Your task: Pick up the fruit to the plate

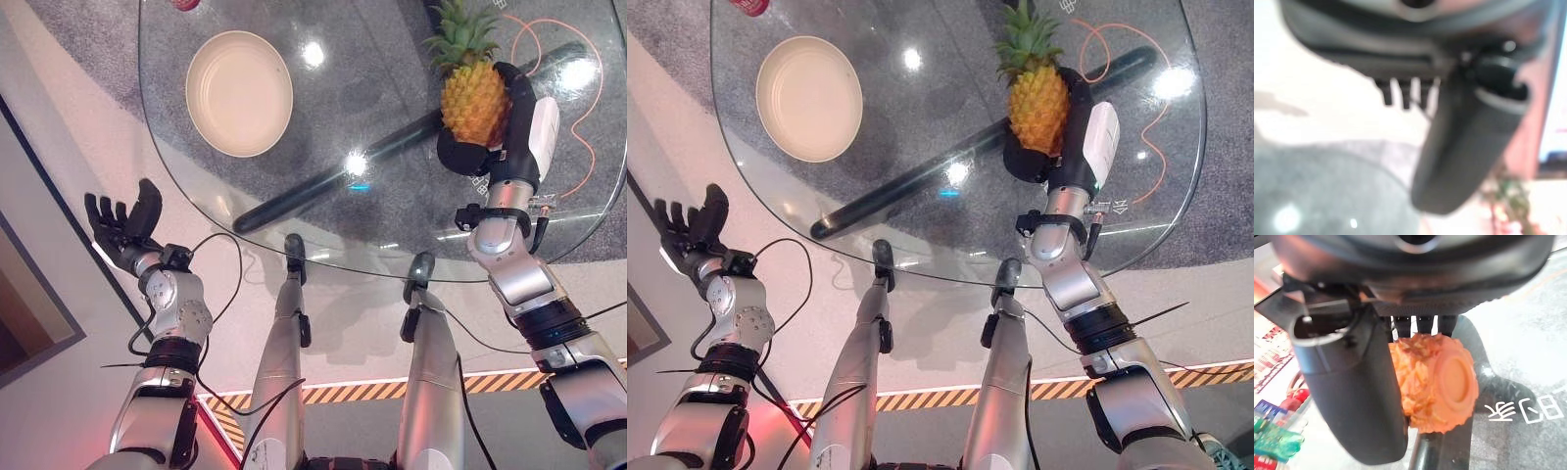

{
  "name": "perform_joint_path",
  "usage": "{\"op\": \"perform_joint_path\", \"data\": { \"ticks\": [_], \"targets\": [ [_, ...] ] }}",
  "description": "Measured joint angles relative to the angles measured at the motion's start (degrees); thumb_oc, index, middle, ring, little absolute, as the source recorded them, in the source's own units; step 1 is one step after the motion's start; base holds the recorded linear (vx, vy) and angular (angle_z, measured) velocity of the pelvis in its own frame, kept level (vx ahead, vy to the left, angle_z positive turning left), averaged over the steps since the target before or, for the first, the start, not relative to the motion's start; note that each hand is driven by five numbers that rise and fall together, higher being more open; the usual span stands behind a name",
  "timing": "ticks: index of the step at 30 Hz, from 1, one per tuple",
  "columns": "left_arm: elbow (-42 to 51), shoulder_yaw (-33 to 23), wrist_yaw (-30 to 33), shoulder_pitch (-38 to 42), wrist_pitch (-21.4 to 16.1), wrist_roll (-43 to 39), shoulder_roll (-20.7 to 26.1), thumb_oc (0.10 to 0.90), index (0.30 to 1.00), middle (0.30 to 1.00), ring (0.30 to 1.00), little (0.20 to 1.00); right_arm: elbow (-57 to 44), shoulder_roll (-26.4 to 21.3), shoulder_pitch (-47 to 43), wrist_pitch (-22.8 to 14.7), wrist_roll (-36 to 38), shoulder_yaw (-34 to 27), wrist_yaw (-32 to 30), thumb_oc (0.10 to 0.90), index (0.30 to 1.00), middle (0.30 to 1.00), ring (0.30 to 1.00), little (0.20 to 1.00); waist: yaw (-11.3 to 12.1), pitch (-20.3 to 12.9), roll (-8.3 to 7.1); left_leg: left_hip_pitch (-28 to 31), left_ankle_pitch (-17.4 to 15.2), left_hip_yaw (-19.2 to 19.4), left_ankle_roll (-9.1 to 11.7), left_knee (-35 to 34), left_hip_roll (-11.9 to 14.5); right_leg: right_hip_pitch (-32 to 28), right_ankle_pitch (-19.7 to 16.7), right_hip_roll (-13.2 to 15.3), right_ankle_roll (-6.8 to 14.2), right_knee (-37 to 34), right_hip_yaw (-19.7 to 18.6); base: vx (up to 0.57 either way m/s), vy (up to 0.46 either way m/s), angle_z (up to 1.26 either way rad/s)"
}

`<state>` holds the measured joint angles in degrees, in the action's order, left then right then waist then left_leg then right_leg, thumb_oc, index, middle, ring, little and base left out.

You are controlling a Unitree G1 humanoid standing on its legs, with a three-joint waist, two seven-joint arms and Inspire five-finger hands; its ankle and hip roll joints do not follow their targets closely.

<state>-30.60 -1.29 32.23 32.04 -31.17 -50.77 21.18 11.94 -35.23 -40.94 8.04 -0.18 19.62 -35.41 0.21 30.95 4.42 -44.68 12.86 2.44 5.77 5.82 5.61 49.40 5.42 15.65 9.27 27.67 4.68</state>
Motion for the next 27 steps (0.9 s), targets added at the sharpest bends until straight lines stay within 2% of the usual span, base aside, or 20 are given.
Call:
{"op": "perform_joint_path", "data": {
  "ticks": [5,12,22,27],
  "targets": [
    [4.87,0.70,-4.58,0.20,-0.24,1.96,-1.47,0.800,0.900,0.900,0.900,0.900,-2.42,2.04,1.34,-0.92,-3.65,1.12,3.32,0.100,0.300,0.300,0.300,0.200,0.23,0.01,-0.02,-0.51,0.03,-0.01,0.04,0.00,-0.03,0.42,0.05,0.02,0.07,0.04,0.01,0.00,0.000,0.00],
    [10.69,4.91,-17.04,-1.87,1.40,1.56,-2.76,0.800,0.900,0.900,0.900,0.900,-4.16,2.75,2.65,-2.56,-6.66,1.04,7.46,0.100,0.300,0.300,0.300,0.200,0.80,0.03,-0.06,-0.54,0.03,-0.03,0.03,-0.06,-0.07,0.44,0.09,0.06,0.13,0.02,0.03,0.00,0.000,0.00],
    [15.64,7.67,-27.65,-2.75,7.84,-6.05,-2.73,0.800,0.900,0.900,0.900,0.900,-7.58,3.57,3.43,-4.78,-8.96,1.80,12.89,0.100,0.300,0.300,0.300,0.200,0.73,0.05,-0.09,-0.55,-0.01,-0.02,-0.03,-0.06,-0.35,0.46,0.15,0.37,0.23,0.09,0.02,0.00,0.000,0.00],
    [16.00,9.93,-29.67,-2.47,10.42,-10.14,-2.58,0.800,0.900,0.900,0.900,0.900,-9.55,3.53,3.44,-4.79,-8.91,2.18,14.34,0.100,0.300,0.300,0.300,0.200,0.65,0.06,-0.10,-0.57,-0.06,-0.01,-0.11,-0.07,-0.47,0.45,0.20,0.50,0.29,0.06,0.01,0.00,0.000,0.00]
  ]
}}
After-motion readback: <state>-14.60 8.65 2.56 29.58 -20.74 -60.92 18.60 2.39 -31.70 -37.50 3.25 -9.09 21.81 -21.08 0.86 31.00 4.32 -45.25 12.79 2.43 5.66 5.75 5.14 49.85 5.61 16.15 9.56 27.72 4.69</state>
